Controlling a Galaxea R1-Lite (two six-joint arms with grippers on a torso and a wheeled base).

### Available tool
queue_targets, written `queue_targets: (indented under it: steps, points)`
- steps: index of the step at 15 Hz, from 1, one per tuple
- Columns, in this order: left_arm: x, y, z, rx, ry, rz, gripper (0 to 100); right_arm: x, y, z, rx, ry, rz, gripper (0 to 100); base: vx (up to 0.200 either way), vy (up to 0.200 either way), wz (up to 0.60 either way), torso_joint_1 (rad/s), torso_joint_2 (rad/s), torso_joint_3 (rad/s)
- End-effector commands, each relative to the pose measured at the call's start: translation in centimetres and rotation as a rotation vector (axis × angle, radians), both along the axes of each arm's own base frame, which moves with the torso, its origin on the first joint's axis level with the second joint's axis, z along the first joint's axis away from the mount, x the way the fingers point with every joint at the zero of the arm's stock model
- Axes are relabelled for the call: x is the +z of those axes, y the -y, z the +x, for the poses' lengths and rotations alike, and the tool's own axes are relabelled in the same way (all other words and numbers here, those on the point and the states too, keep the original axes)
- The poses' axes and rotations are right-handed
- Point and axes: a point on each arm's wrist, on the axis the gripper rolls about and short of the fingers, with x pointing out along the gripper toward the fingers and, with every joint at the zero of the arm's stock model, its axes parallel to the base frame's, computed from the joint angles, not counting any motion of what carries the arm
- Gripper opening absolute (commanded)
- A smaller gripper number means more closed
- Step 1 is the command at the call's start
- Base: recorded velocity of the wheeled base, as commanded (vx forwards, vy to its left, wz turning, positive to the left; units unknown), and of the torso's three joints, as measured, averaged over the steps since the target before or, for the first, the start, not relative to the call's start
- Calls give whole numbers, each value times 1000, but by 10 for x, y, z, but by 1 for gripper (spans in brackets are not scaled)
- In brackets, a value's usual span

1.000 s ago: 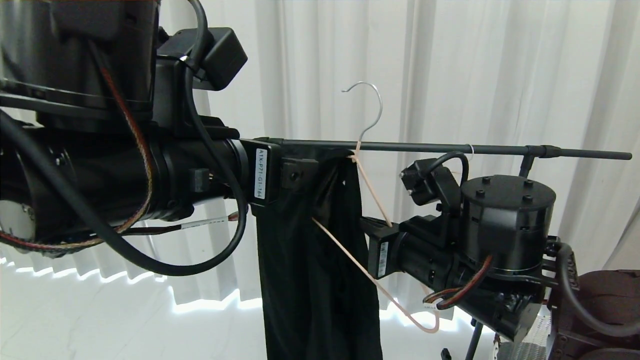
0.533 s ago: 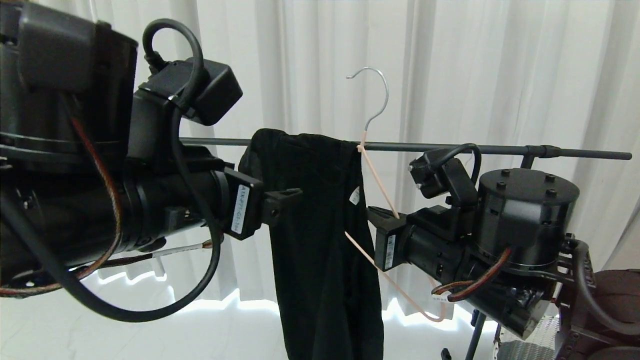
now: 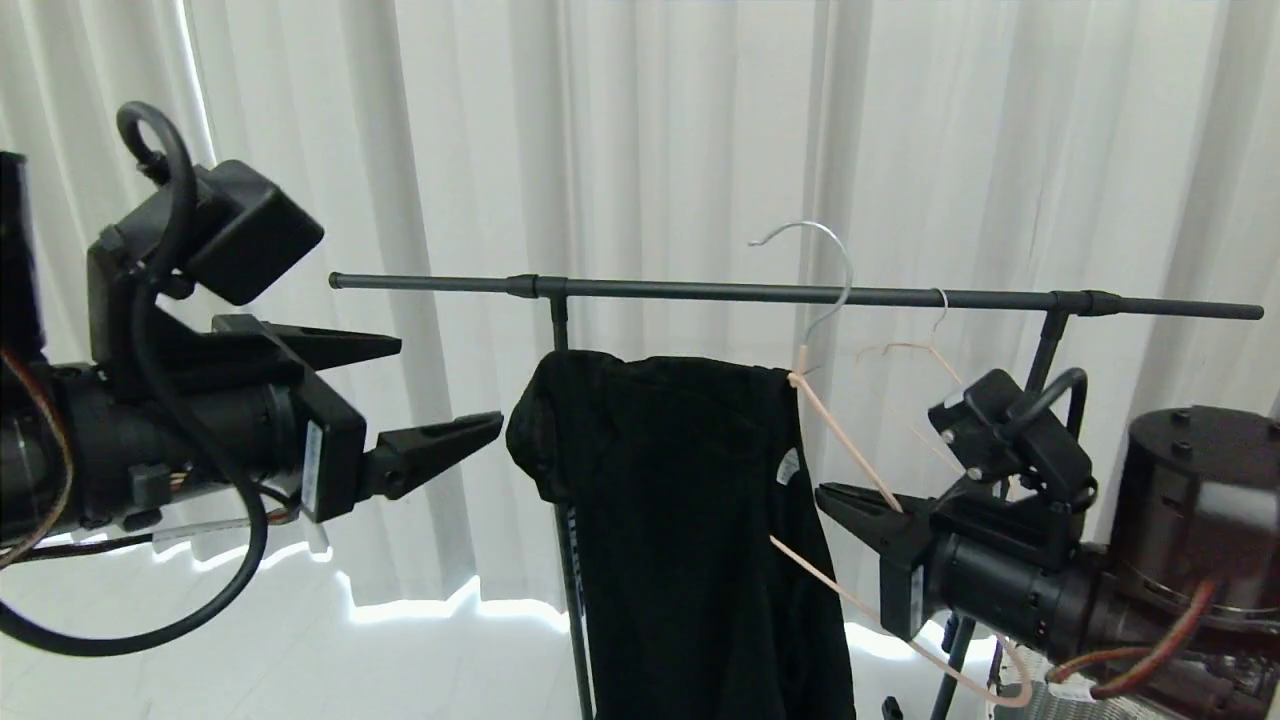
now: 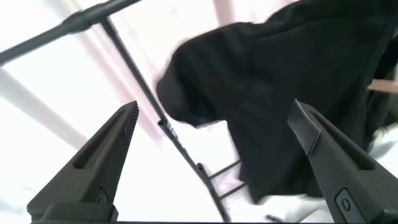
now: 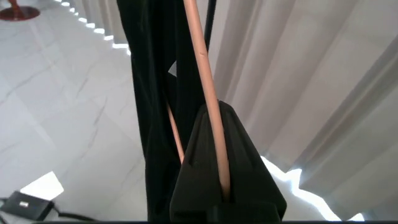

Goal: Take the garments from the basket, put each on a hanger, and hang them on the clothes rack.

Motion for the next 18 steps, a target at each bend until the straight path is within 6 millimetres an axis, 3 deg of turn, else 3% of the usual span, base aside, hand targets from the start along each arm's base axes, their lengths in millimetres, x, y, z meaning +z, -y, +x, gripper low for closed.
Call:
queue_targets:
  steps: [1, 5, 9, 14, 18]
  points:
    - [-6, -12, -18, -55, 23, 10, 100, -3, 16, -18, 54, 13, -16, 0, 0, 0, 0, 0, 0, 0]
    - [-19, -10, -30, -263, 22, 24, 100, -19, 25, -36, 206, 16, -89, 0, 0, 0, 0, 0, 0, 0]
    - [-44, 7, -44, -492, -17, 69, 100, -30, 9, -52, 337, -6, -129, 0, 0, 0, 0, 0, 0, 0]
    - [-57, 23, -49, -594, -80, 87, 100, -34, 4, -59, 392, 30, -173, 0, 0, 0, 0, 0, 0, 0]
    - [-85, 29, -42, -601, -206, 130, 100, -33, 1, -64, 420, 44, -174, 0, 0, 0, 0, 0, 0, 0]
